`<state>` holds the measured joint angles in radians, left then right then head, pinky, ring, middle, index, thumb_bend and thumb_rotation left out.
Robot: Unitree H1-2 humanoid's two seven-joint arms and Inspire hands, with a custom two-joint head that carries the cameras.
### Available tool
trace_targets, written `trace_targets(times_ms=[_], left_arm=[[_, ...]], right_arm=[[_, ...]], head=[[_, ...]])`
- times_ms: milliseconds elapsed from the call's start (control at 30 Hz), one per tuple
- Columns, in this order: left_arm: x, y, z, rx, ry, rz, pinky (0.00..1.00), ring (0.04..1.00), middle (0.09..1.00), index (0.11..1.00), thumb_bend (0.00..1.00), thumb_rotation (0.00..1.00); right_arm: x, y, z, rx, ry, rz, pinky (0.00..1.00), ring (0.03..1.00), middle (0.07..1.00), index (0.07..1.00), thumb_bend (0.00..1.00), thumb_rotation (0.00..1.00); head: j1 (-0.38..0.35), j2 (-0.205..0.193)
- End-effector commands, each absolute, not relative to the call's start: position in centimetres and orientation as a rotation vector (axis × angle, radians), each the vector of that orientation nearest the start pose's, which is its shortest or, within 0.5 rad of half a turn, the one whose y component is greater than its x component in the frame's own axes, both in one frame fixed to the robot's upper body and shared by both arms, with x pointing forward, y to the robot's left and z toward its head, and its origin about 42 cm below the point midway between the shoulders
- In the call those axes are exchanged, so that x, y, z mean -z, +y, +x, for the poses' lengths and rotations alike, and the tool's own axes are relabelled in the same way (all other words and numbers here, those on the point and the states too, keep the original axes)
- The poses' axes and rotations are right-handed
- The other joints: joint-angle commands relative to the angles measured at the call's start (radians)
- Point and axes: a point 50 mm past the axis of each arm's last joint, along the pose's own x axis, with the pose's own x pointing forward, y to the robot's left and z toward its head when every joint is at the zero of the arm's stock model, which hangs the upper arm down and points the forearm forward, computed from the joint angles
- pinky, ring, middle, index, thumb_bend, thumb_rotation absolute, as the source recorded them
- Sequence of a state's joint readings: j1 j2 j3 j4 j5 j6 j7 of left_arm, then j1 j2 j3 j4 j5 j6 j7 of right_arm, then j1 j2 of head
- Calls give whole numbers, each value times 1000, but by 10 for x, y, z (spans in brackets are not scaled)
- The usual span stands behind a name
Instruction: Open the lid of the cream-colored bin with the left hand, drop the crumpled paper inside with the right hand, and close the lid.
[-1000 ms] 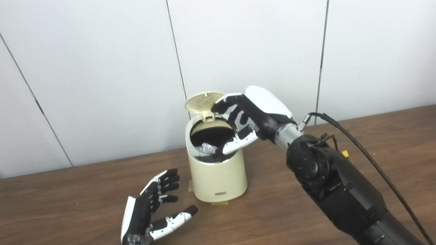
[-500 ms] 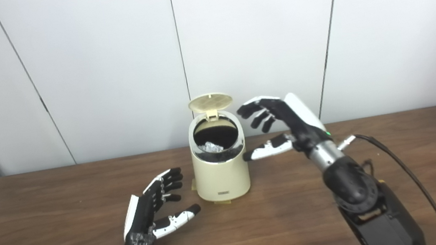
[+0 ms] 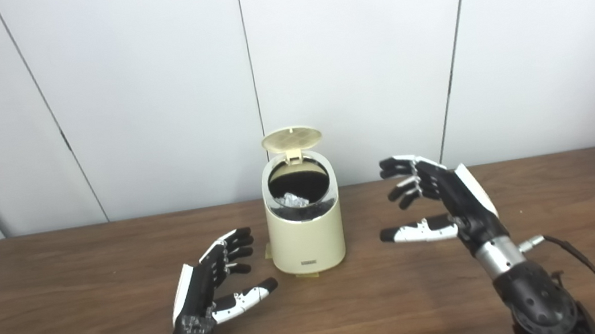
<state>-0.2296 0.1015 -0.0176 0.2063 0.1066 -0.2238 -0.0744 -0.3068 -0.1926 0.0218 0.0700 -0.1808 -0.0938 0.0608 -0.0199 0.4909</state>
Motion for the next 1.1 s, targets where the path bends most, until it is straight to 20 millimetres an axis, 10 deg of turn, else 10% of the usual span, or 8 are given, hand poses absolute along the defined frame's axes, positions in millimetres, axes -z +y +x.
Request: trace_targets(times_ms=[0, 500, 667, 1067], left_arm=[[-121, 217, 353, 144, -242, 205, 662, 772, 796, 830, 724, 59], [-128, 221, 355, 127, -274, 244, 721, 786, 801, 834, 740, 158], [-156, 229, 369, 139, -337, 327, 760, 855, 883, 883, 822, 313], [-255, 230, 418, 170, -466, 430, 725, 905, 932, 924, 912, 336]], right_arm=[[-202, -240, 381, -118, -420, -386, 487, 595, 744, 745, 880, 154], [-165, -239, 370, -99, -353, -313, 519, 640, 780, 783, 848, 132], [-159, -240, 367, -92, -344, -323, 513, 622, 778, 797, 832, 137], [-152, -235, 366, -86, -327, -325, 510, 615, 766, 783, 840, 111]], head=[[1, 1], [29, -18], [33, -23], [40, -29]])
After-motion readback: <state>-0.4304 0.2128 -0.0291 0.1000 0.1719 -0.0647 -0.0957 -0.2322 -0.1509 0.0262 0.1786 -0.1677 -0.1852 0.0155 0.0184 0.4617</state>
